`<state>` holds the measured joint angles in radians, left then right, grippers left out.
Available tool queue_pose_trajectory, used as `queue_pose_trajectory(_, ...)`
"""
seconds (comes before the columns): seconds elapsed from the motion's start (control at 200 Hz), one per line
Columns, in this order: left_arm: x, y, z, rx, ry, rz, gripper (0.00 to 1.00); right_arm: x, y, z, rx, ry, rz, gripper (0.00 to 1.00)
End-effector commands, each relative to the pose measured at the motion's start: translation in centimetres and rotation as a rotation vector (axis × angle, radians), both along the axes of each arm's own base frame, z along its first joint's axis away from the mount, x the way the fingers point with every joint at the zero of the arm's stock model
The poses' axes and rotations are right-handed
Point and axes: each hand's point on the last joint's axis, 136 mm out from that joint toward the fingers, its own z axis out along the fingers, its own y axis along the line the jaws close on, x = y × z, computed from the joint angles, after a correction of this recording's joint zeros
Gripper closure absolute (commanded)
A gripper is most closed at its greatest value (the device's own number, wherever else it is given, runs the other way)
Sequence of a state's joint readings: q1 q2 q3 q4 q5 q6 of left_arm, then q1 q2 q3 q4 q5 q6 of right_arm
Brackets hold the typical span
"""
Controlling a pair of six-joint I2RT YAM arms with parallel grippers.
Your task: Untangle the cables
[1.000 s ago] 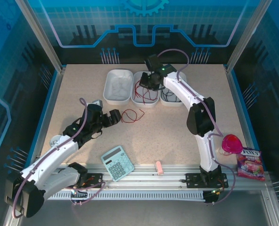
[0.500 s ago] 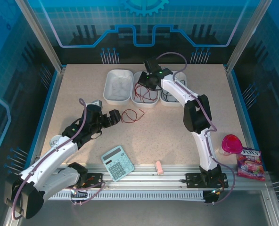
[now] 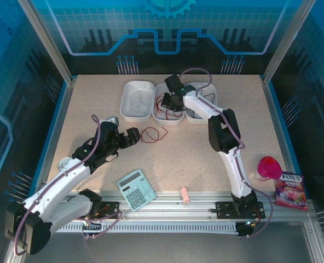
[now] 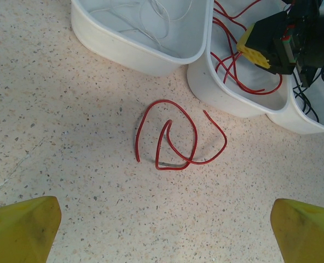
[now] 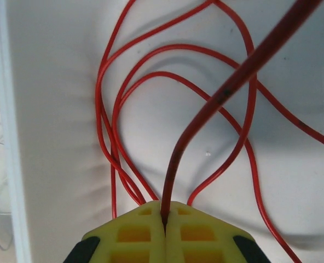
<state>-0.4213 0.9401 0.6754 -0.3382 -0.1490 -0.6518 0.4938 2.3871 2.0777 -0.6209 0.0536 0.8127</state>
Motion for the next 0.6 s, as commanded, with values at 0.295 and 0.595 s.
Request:
queue_pose_trajectory(0.295,-0.1,0.2,-0.5,0.011,0.010,-0.006,0.01,-4.0,-2.8,6.7,-0.155,-0.084,0.041,0.52)
queue_pose_trajectory(0.595,0.4,0.0,-0.1,0.016,0.002,-0.007,0.01,-5.4,-5.7,10.2,-0.231,-0.162,0.008,0.48)
